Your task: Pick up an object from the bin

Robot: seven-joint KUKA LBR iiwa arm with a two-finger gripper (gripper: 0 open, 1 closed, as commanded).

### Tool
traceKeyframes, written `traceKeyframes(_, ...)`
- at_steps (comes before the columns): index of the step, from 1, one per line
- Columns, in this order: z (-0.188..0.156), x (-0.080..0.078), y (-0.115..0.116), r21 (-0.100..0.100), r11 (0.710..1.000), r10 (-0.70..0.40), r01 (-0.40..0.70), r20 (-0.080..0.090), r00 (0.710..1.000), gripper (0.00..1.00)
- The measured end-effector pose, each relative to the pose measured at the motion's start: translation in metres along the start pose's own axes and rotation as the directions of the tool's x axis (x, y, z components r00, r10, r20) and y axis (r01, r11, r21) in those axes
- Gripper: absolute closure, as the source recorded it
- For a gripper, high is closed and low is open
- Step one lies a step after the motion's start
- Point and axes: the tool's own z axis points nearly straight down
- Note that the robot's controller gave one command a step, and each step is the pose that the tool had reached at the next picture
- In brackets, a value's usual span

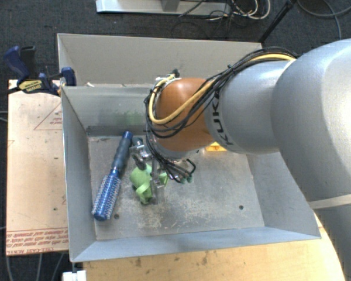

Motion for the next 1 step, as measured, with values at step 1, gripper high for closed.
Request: traceKeyframes(1,-0.0013,0.0000,0.0001,-0.001,1.000,0.000,0.000,-0.002,1.000,1.00)
